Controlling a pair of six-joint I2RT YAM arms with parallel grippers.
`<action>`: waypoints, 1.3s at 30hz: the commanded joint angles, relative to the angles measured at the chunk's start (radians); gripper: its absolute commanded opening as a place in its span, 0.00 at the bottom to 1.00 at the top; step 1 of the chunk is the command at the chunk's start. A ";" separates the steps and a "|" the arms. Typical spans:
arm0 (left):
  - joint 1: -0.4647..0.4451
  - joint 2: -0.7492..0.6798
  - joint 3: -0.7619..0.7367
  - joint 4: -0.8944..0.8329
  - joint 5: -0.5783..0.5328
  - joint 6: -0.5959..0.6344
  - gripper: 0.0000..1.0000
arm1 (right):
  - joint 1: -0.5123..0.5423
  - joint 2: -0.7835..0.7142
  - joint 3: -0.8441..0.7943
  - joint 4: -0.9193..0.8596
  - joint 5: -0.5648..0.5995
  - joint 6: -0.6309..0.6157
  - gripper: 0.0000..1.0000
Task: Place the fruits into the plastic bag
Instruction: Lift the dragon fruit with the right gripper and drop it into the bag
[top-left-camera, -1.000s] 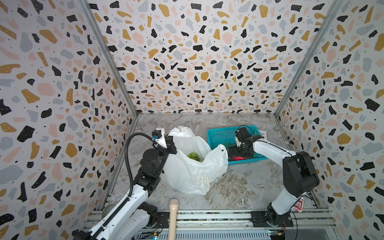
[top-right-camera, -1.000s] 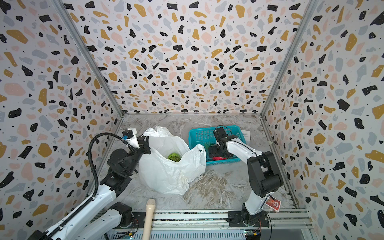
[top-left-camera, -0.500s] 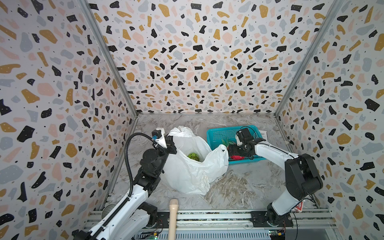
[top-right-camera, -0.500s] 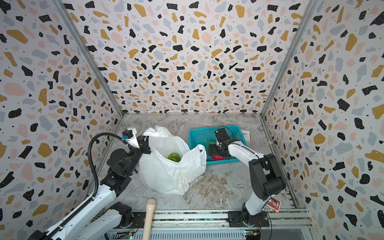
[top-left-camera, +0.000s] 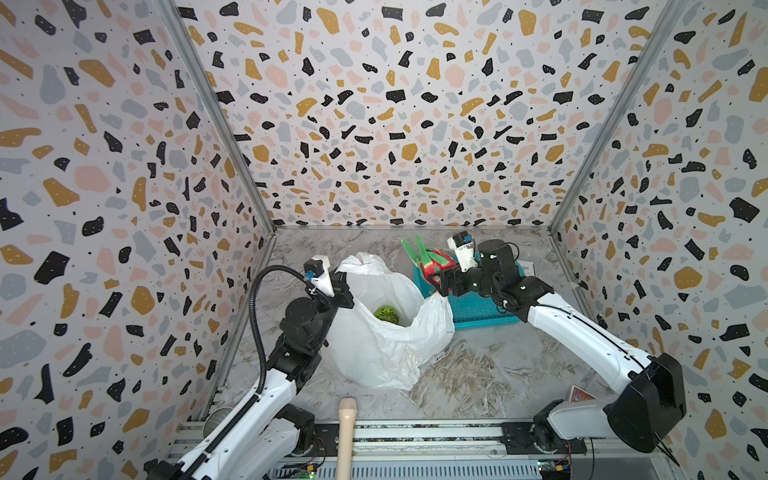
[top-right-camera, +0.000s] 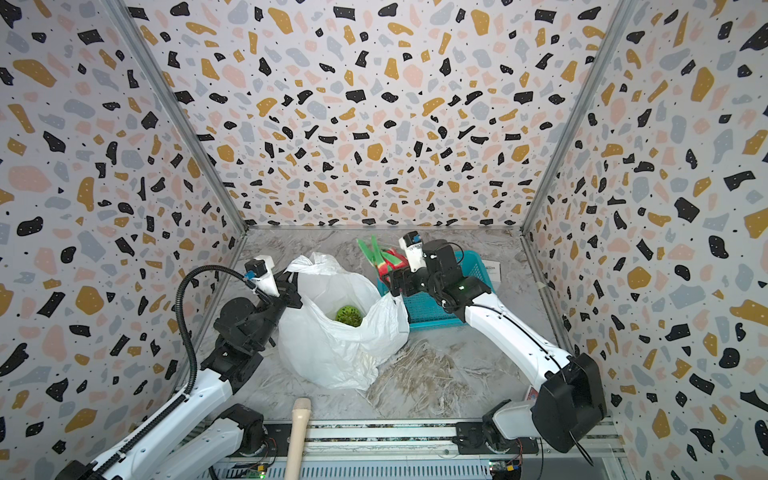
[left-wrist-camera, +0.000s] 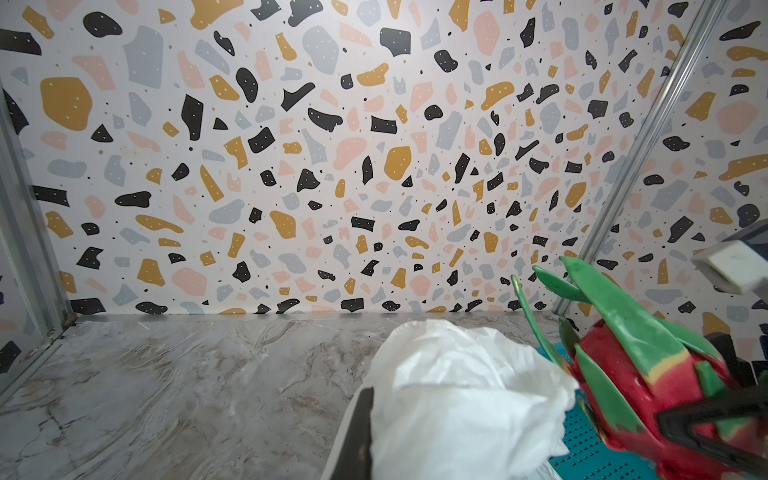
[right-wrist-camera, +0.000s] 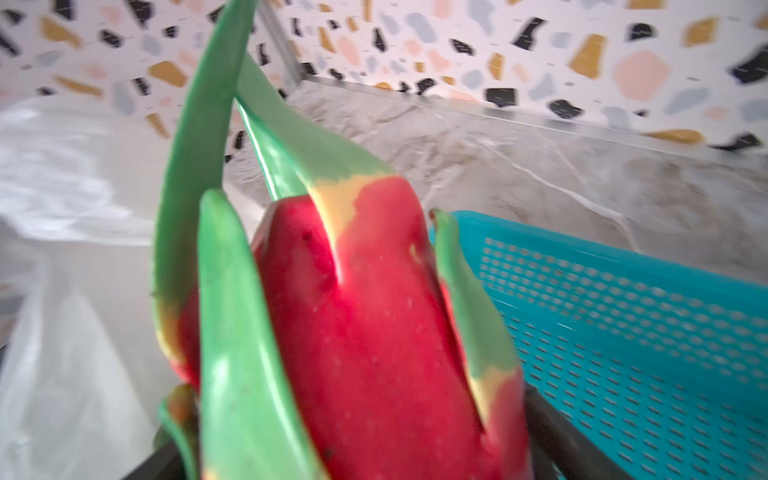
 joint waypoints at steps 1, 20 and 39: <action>0.004 0.000 0.020 0.043 0.009 -0.010 0.00 | 0.027 -0.033 0.030 0.084 -0.111 -0.051 0.44; 0.004 0.014 0.024 0.030 0.011 -0.009 0.00 | 0.067 -0.136 -0.138 -0.033 -0.196 -0.137 0.45; 0.004 -0.006 0.013 0.031 0.051 -0.035 0.00 | 0.250 0.291 0.170 -0.019 -0.032 -0.195 0.49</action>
